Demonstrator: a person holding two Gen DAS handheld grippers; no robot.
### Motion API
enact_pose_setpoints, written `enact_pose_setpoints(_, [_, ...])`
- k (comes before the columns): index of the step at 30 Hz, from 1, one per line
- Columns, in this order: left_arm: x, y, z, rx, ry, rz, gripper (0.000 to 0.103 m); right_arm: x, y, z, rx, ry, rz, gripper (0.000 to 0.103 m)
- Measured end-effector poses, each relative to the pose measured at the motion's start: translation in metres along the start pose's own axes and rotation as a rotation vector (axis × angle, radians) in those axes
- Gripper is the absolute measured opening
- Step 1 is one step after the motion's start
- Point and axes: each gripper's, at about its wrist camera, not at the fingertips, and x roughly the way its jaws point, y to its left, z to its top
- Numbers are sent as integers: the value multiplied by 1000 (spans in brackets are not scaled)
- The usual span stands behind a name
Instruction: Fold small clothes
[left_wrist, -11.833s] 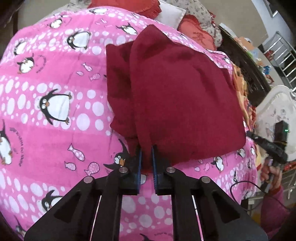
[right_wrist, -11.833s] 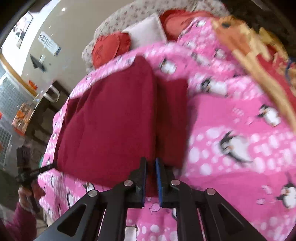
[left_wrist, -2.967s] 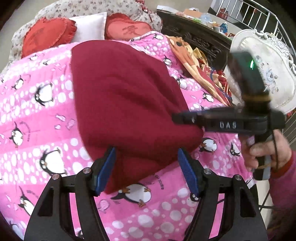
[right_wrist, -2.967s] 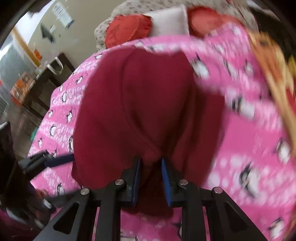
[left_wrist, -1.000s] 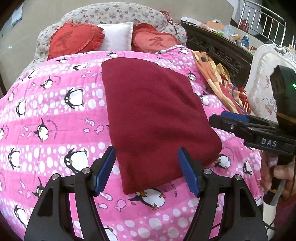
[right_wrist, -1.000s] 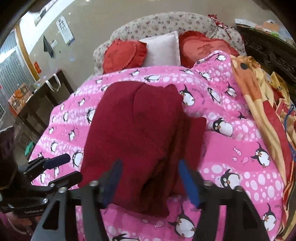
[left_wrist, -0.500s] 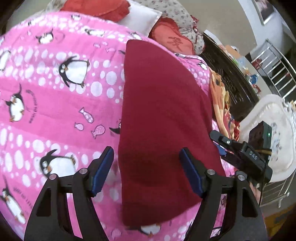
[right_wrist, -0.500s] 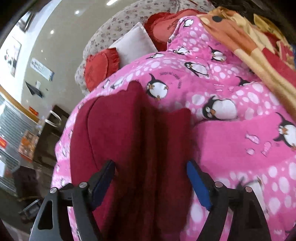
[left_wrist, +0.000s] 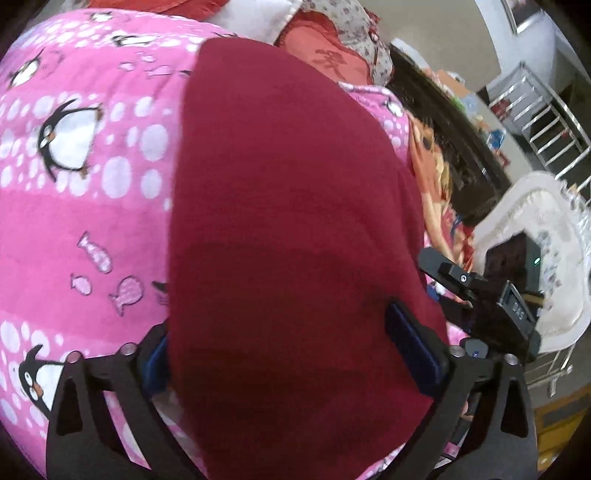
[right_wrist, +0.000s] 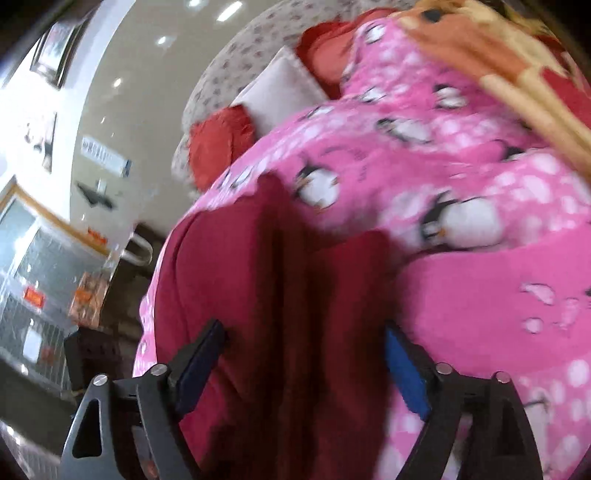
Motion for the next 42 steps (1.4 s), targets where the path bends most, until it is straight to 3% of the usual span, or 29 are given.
enact_pose_setpoints(3, [3,-5,0,31,9,28,101,15,17,-3,-94,39,-55,85])
enact_pose_setpoints(4, [1,-4,0,30,8,28,98,15,18,-4,-92,34,-46,69])
enact_pose_setpoints(5, [-3,-3,0,24,-4,21,90,13,19,-4,-83,37,-19,63])
enact_pose_setpoints(7, [-12,-1,-2,16,-19,13,75,4,28,-4,-103,33,-54,48])
enact_pose_setpoints(9, [-27,0,-4,9,-33,-1,53,-10,39,-6,-136,17,-78,39])
enact_pose_setpoints(11, [-46,-2,-5,6,-41,-29,48,-25,51,-7,-147,4,-54,33])
enact_pose_setpoints(17, [-106,-9,-25,24,-42,-13,48,-51,100,-26,-179,32,32,29])
enact_pose_setpoints(21, [-131,10,-52,24,-9,57,48,-42,119,-58,-177,87,79,29])
enact_pose_setpoints(25, [-116,43,-85,-13,53,185,52,-26,115,-85,-165,127,-19,29])
enact_pose_setpoints(27, [-120,50,-92,-39,15,196,59,-29,114,-89,-147,131,-63,29])
enact_pose_setpoints(29, [-128,53,-94,-68,-19,200,63,-40,118,-93,-148,104,-55,35])
enact_pose_setpoints(37, [-145,42,-108,-13,-92,303,64,-33,181,-129,-411,131,-4,37])
enact_pose_setpoints(38, [-148,40,-111,-2,-106,315,64,-27,181,-134,-433,149,-15,37])
enact_pose_setpoints(41, [-151,29,-115,35,-143,360,64,-1,168,-151,-525,194,-244,37])
enact_pose_setpoints(42, [-152,26,-117,45,-153,370,64,5,159,-156,-515,222,-263,37])
